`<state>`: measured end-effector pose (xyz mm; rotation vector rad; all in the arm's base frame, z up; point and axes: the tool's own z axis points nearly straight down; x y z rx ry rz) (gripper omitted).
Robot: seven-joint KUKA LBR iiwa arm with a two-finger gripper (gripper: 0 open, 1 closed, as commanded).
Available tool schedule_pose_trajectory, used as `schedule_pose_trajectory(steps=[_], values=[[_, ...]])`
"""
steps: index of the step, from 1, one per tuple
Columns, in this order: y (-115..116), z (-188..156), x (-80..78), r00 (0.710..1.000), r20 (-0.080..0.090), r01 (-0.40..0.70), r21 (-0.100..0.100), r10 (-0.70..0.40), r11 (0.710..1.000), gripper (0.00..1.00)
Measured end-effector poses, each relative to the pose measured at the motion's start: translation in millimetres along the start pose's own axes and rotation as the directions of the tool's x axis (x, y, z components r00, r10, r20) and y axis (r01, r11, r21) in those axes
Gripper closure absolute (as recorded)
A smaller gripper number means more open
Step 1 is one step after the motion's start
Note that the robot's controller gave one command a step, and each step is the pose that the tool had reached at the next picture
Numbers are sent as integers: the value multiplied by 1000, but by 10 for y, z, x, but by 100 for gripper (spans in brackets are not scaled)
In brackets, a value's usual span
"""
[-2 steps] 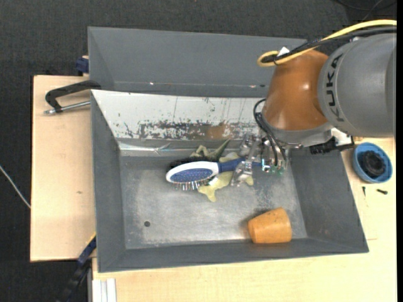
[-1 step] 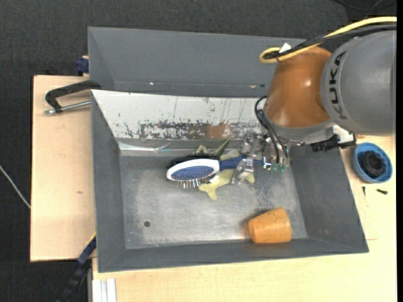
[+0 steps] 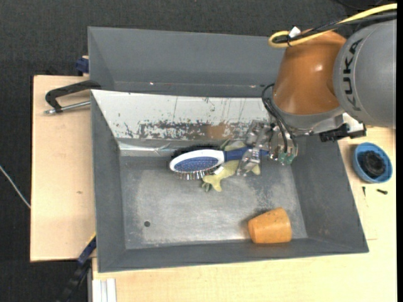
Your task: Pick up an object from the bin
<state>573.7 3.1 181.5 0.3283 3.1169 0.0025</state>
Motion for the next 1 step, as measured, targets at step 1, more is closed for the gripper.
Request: schedule_pose_trajectory(steps=[1], values=[[4,-114,-12,1000,-1,1,0,-1,1000,100]])
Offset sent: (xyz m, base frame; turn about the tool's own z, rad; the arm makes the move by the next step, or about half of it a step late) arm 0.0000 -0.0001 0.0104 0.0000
